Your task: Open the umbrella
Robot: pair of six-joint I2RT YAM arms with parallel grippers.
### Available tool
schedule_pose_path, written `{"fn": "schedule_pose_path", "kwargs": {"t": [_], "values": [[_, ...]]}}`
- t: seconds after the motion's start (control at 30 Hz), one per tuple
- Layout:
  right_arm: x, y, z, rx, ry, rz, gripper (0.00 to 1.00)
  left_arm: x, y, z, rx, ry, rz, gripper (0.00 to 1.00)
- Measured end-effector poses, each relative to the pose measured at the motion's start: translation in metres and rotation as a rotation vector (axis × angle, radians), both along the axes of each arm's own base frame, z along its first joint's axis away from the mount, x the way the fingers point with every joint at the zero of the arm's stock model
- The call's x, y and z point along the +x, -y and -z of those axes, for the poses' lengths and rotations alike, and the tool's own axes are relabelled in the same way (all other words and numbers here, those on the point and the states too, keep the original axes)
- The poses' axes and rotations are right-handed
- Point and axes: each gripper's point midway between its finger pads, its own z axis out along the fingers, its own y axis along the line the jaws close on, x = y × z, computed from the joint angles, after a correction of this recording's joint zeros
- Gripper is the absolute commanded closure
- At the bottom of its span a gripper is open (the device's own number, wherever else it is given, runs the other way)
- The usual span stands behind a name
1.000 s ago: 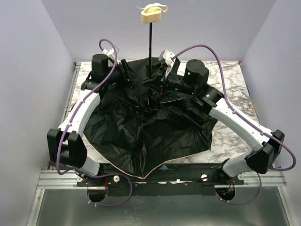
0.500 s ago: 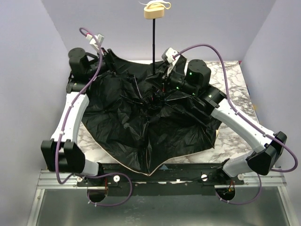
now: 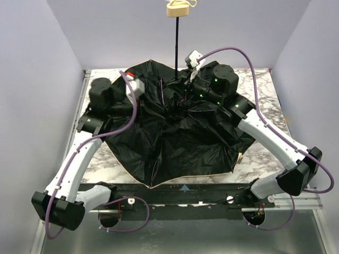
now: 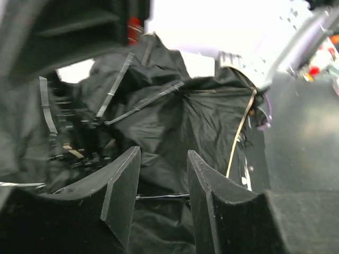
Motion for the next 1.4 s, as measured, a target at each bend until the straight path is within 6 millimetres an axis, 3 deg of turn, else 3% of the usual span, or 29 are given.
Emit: {"fn": "schedule_pose_path", "kwargs": {"t": [0.13,0.33,0.47,0.6,0.7,0.8,0.97,1.07,1.2,1.4], "values": [[0.005,0.000,-0.005,0.009,0.011,0.007,1.00,-0.025,0.025,0.032,0.079,0.026,0.126,0.62],[0.021,0.004,-0.012,0.006,0.033,0.022,1.00,-0.037,0.024,0.119,0.201,-0.091,0.149,0.63],[0.030,0.007,-0.004,-0.017,0.035,0.031,1.00,-0.043,0.020,0.141,0.244,-0.086,0.165,0.59],[0.036,0.008,0.003,-0.031,0.033,0.022,1.00,-0.050,0.016,0.141,0.264,-0.018,0.175,0.37],[0.037,0.006,0.004,-0.057,0.061,-0.001,1.00,-0.053,0.014,0.114,0.243,0.062,0.164,0.31],[0.037,0.007,0.008,-0.089,0.090,-0.016,1.00,-0.045,0.016,0.057,0.181,0.191,0.113,0.29],[0.032,0.006,0.031,-0.143,0.093,-0.058,1.00,-0.017,0.013,-0.049,0.008,0.337,-0.115,0.26],[0.027,0.005,0.043,-0.157,0.069,-0.086,1.00,0.000,0.009,-0.091,-0.099,0.344,-0.239,0.25],[0.019,0.001,0.050,-0.154,0.047,-0.134,1.00,0.034,0.010,-0.126,-0.211,0.290,-0.362,0.25],[0.005,-0.002,0.051,-0.135,0.023,-0.194,1.00,0.078,0.022,-0.130,-0.301,0.177,-0.430,0.26]]}}
